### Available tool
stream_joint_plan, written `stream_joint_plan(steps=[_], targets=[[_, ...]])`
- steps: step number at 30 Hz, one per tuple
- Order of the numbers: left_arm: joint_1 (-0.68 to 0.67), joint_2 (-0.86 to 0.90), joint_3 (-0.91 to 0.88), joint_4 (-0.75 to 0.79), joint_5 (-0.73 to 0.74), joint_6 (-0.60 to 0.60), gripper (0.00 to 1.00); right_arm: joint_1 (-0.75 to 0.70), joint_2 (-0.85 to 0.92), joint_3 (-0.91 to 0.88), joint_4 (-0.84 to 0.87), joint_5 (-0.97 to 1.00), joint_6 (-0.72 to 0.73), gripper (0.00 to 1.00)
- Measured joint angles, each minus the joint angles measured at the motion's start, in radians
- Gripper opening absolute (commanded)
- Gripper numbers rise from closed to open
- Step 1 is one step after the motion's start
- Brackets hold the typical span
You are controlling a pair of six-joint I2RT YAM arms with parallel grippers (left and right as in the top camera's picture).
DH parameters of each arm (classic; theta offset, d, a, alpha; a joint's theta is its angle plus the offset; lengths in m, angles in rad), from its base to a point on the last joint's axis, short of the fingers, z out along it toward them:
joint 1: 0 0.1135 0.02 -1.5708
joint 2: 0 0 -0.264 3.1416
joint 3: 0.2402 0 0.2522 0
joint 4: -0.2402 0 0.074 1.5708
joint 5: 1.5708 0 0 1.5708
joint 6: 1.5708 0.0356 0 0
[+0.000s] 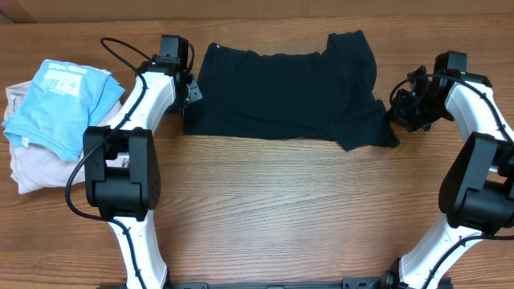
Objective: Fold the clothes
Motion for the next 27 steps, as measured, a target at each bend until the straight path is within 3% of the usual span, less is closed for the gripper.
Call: stream_joint_plan(steps=[10, 18, 21, 24, 27], targets=[[-0.003, 0.0, 0.0, -0.122, 0.019, 0.029, 0.48, 0.001, 0.0, -0.01, -0.068, 0.042, 0.003, 0.47], [-0.041, 0.0, -0.035, -0.084, 0.037, 0.039, 0.47, 0.001, 0.0, -0.117, -0.033, 0.124, 0.004, 0.46], [-0.059, 0.0, -0.072, -0.05, 0.035, 0.042, 0.41, 0.001, -0.001, -0.123, -0.022, 0.134, 0.007, 0.3], [-0.063, -0.004, -0.089, -0.029, 0.027, 0.046, 0.4, 0.0, -0.001, -0.127, -0.017, 0.146, 0.009, 0.26], [-0.064, -0.017, -0.119, 0.005, 0.02, 0.052, 0.4, 0.0, -0.001, -0.129, -0.016, 0.154, 0.01, 0.1]])
